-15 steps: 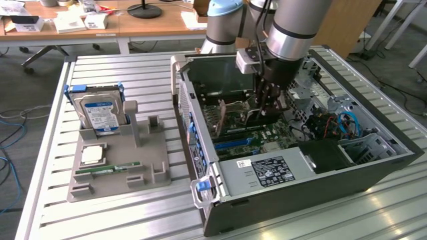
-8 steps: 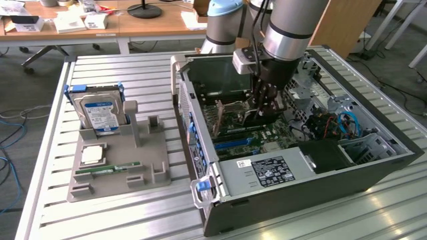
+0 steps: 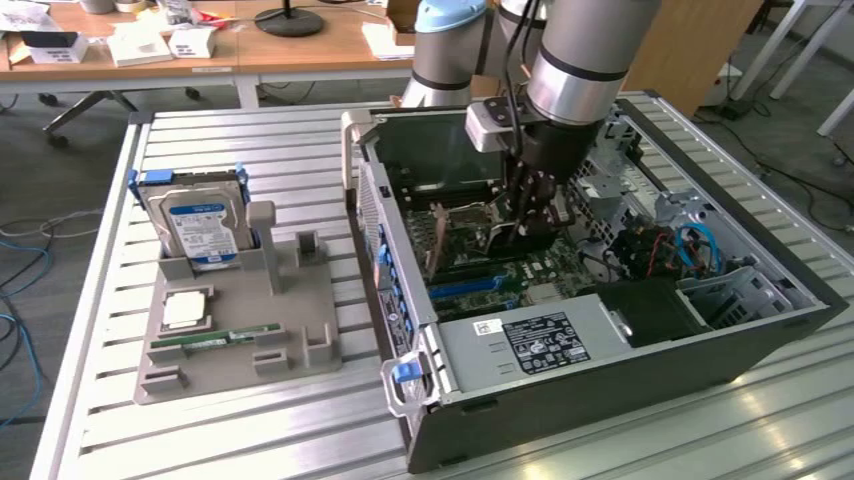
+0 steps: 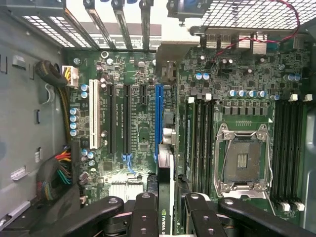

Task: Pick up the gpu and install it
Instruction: 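Insert the gpu into the slot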

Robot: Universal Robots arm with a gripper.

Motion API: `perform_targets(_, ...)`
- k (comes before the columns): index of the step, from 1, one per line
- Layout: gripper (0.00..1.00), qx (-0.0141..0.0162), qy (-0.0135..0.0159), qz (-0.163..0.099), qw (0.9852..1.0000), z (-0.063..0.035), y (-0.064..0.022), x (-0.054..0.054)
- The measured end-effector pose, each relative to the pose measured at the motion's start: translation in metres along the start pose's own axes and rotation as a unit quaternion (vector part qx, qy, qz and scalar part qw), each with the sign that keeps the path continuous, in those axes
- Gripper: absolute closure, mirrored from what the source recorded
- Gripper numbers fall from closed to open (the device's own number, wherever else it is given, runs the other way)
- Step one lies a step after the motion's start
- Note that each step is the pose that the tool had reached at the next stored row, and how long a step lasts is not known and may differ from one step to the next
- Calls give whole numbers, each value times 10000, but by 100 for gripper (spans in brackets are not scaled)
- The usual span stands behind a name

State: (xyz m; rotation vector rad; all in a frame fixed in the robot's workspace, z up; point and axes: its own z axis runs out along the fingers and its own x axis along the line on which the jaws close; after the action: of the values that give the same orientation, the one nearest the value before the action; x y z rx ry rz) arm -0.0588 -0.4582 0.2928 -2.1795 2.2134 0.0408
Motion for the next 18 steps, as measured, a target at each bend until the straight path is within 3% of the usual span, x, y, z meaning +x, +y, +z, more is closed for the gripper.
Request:
perform_targets(7,74,0,0,-1,10000,-1,11,15)
perform_targets(18,74,0,5,0,10000,-1,136,17)
